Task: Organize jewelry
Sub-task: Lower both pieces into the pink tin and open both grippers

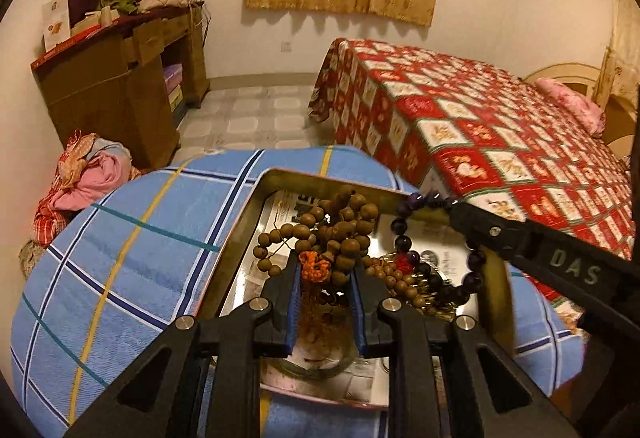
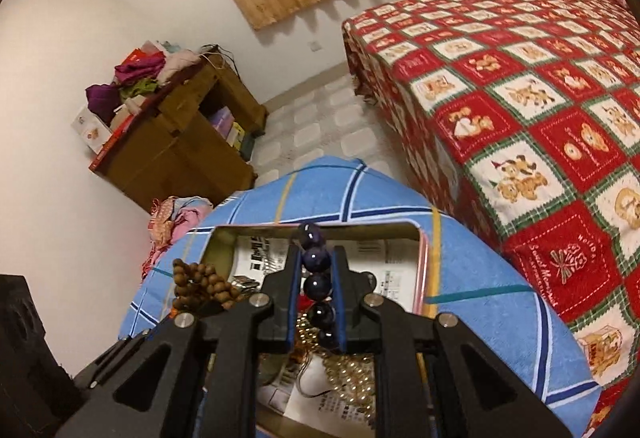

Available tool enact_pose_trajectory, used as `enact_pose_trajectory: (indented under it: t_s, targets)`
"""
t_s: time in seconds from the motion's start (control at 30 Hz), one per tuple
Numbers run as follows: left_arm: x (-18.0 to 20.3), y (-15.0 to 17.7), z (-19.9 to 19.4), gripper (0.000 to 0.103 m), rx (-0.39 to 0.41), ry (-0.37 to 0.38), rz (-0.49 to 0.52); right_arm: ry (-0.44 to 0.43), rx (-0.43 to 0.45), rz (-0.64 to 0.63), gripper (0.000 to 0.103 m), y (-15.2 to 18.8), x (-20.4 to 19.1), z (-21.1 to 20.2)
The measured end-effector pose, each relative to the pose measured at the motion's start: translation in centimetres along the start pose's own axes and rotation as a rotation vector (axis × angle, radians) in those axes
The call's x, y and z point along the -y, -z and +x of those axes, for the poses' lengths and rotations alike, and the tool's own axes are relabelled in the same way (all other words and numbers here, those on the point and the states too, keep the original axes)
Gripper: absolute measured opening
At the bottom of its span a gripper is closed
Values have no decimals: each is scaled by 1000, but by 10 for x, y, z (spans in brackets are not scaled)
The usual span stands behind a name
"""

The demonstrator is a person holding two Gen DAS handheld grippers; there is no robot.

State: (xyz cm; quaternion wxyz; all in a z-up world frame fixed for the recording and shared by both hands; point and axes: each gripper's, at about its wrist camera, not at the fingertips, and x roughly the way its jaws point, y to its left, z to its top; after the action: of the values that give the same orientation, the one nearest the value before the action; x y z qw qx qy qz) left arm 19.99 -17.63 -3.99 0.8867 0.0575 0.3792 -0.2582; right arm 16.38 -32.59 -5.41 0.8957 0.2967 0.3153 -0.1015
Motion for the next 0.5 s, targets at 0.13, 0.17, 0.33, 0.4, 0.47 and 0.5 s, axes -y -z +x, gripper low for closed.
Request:
enact_pose_trajectory:
  t_s: [0.13, 0.17, 0.33, 0.4, 0.47, 0.5]
  targets:
    - [-3, -1, 7, 21, -14, -21, 1, 6, -17, 3, 18, 1, 0, 6]
    - [-1, 0, 6, 21, -9, -34, 16, 4, -20, 3, 20, 2, -1, 7]
    - [2, -1, 6, 26, -5, -87, 50, -9, -24, 48, 66, 3, 3, 0]
    - [1, -1, 0, 40, -13, -81, 47, -15, 13, 50, 68, 2, 1, -14]
    - [3, -2, -11, 57, 8, -102, 49, -1, 57, 21, 68, 2, -6, -31]
    - [4, -3, -16, 69, 24, -122, 54, 14, 91, 3, 68, 2, -10, -44]
